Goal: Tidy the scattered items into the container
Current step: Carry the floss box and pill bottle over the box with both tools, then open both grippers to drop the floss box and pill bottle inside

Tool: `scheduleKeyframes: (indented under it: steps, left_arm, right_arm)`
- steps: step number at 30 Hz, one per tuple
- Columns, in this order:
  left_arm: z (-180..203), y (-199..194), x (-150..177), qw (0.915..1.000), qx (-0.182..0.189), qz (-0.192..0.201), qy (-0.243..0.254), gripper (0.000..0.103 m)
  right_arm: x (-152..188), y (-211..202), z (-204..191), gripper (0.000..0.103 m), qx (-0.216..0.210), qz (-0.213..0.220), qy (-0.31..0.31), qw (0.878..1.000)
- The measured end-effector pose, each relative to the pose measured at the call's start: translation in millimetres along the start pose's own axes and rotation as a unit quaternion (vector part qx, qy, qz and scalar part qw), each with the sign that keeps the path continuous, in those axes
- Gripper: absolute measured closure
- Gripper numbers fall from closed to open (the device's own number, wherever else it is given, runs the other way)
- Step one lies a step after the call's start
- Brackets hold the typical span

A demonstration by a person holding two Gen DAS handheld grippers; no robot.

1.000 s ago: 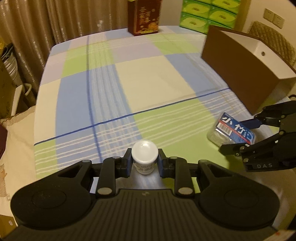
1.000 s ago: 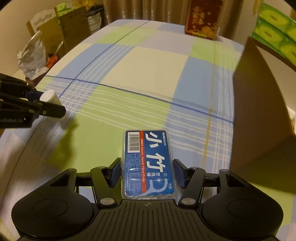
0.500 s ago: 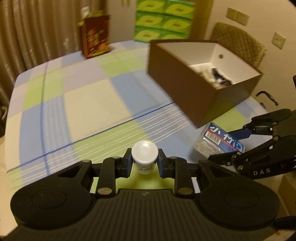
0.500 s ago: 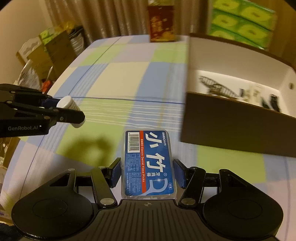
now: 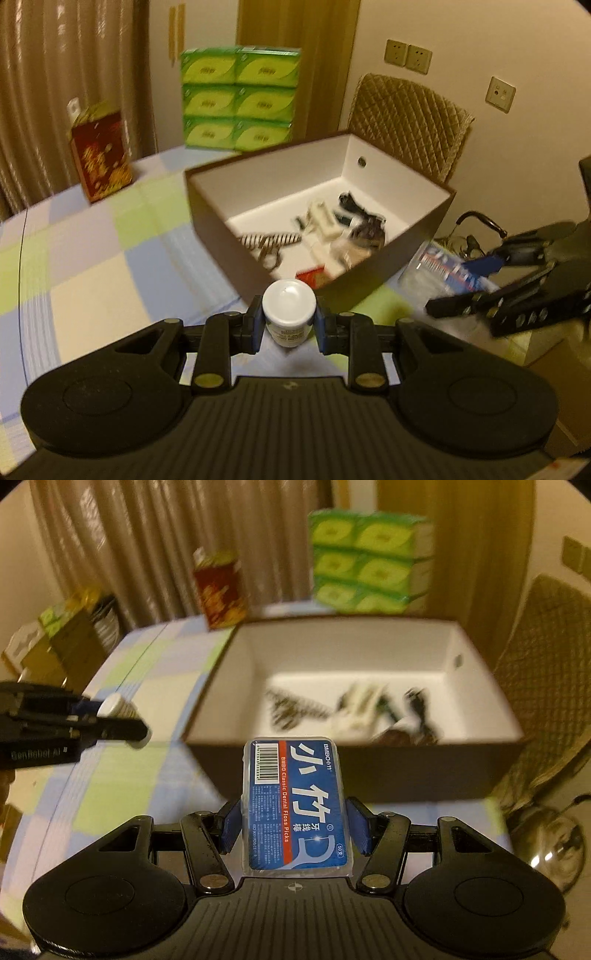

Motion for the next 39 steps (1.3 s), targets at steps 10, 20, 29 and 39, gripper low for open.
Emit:
scheduleKeyframes:
  steps: [10, 20, 29, 39]
  left_arm:
    - [19, 66, -39, 0.9993, -0.037, 0.001, -0.009, 0.08]
    - [7, 125, -31, 0.9951, -0.086, -0.045, -0.021, 0.08]
    - [9, 154, -16, 0.9915, -0.099, -0.082, -0.02, 0.08]
    - [17, 167, 5, 0.9871, -0.11, -0.116, 0.01, 0.08]
  right_arm:
    - [-61, 29, 85, 0.047, 0.037, 0.045, -0.015, 0.998]
    - [-60, 94, 140, 0.047, 0.052, 0.012, -0.02, 0.998]
    - [-50, 120, 158, 0.047, 0.058, -0.011, -0.052, 0.997]
    - [-33, 127, 163, 0.047, 0.051, -0.034, -0.082, 0.995]
Point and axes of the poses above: each gripper's, at about its wrist camera, not at the fingertips, and y roughly the way its jaws point, z to its right, x to its underside, the point moved 7 cm from there along y, roughly the way its jaws point, and after that the axes turned 15 degrees about z, right-handed, at the moved point
